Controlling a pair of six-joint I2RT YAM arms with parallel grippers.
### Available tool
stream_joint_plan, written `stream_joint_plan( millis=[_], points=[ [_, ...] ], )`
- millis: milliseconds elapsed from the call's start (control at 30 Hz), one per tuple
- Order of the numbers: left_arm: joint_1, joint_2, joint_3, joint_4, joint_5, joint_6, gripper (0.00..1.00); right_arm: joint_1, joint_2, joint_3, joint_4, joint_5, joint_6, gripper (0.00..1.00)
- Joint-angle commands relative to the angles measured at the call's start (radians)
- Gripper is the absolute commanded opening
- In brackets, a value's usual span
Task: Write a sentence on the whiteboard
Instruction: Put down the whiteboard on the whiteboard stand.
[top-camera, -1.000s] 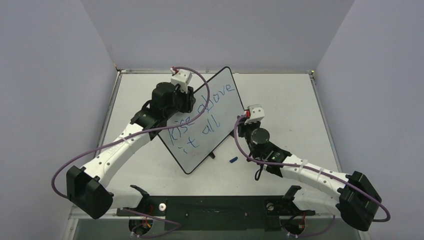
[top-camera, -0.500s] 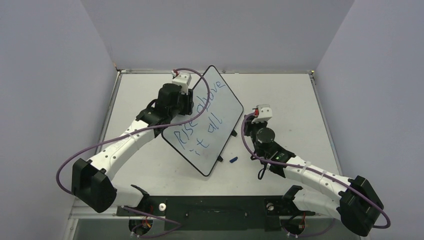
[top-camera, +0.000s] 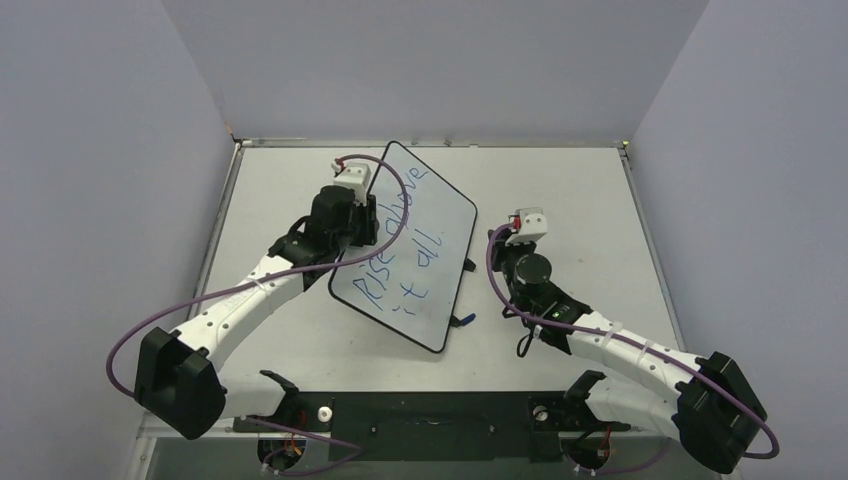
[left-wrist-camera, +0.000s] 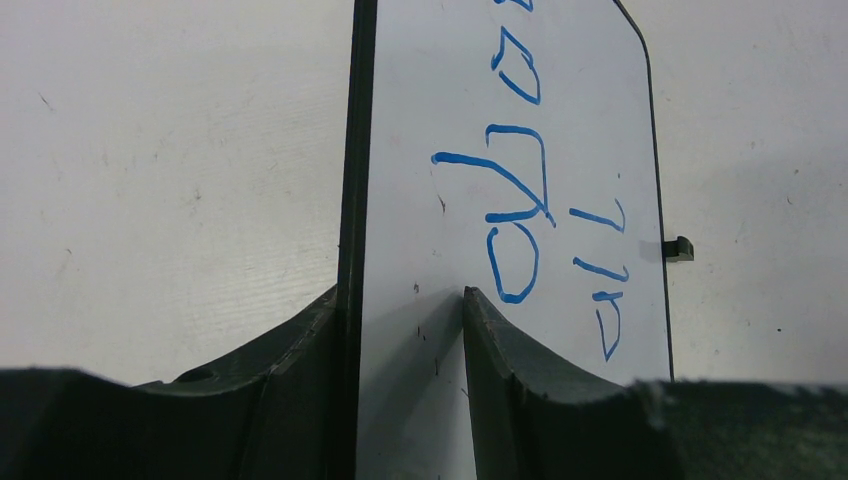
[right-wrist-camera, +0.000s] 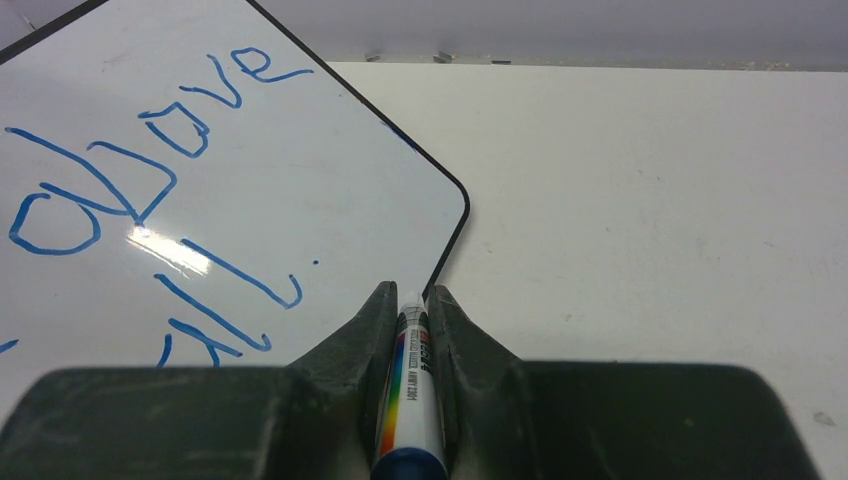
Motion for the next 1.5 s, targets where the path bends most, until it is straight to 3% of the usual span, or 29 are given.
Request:
stream_joint_plan(
  millis=[0,233,700,1167,1467],
  points=[
    [-0.001,-0.035,-0.041,-0.024,-0.016,0.066,0.06,-0.013,0.010,-0.007,0.052,-0.021,0.022,0.00],
    [0.000,-0.067,-0.092,0.004,-0.038,0.057,0.14,-0.017,0.020,-0.012,0.057,-0.031,0.030,0.00],
    [-0.003,-0.149,-0.218,0.082,-0.128,0.029,0.43,-0.020,0.034,-0.012,0.057,-0.042,0.037,0.00],
    [-0.012,-0.163,-0.246,0.112,-0.174,0.031,0.53,-0.027,0.044,-0.010,0.059,-0.051,0.039,0.00],
    [-0.028,-0.189,-0.237,0.122,-0.166,0.049,0.54,-0.029,0.052,-0.008,0.057,-0.055,0.043,0.00]
  ],
)
